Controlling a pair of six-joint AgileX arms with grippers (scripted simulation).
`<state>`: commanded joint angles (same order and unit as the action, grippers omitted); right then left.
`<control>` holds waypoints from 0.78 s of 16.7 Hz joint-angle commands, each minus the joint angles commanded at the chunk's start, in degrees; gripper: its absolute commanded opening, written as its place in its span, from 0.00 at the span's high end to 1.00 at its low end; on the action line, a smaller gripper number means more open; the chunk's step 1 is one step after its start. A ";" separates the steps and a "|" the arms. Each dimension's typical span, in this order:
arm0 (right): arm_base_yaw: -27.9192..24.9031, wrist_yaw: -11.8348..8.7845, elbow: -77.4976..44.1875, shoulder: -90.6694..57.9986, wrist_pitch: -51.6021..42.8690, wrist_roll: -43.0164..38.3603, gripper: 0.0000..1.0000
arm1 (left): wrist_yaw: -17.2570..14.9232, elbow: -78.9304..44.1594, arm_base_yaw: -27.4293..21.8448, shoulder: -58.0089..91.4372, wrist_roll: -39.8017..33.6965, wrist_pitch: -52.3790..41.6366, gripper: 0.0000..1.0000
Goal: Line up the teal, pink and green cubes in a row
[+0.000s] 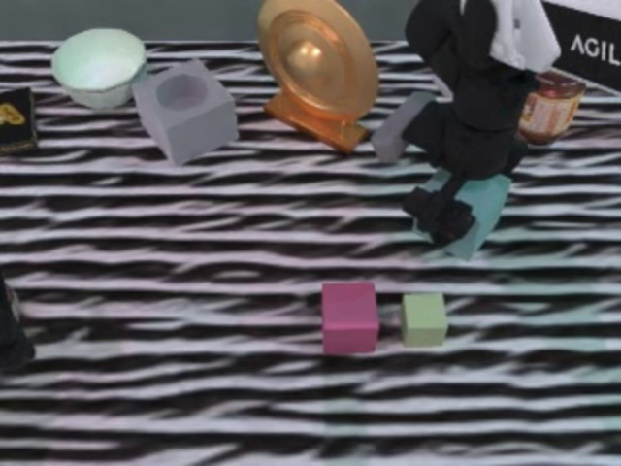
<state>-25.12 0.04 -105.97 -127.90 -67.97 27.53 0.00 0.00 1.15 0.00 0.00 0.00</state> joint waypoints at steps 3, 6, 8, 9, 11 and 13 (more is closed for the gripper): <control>-2.27 0.02 -3.85 -2.63 -2.38 0.96 1.00 | 0.00 0.00 0.00 0.00 0.00 0.00 0.00; -6.68 0.07 -13.12 -8.01 -7.40 2.60 1.00 | 0.00 0.00 0.00 0.00 0.00 0.00 0.00; -10.38 0.08 -22.18 -12.55 -11.74 3.92 1.00 | 0.00 0.00 0.00 0.00 0.00 0.00 0.00; -12.33 0.07 -27.24 -14.91 -14.06 4.59 1.00 | 0.00 0.00 0.00 0.00 0.00 0.00 0.00; -16.28 0.04 -37.49 -19.54 -18.67 5.92 1.00 | 0.00 0.00 0.00 0.00 0.00 0.00 0.00; -20.06 0.02 -46.61 -23.61 -22.84 7.19 1.00 | 0.00 0.00 0.00 0.00 0.00 0.00 0.00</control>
<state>-45.18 0.07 -152.58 -151.51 -90.82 34.71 0.00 0.00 1.15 0.00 0.00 0.00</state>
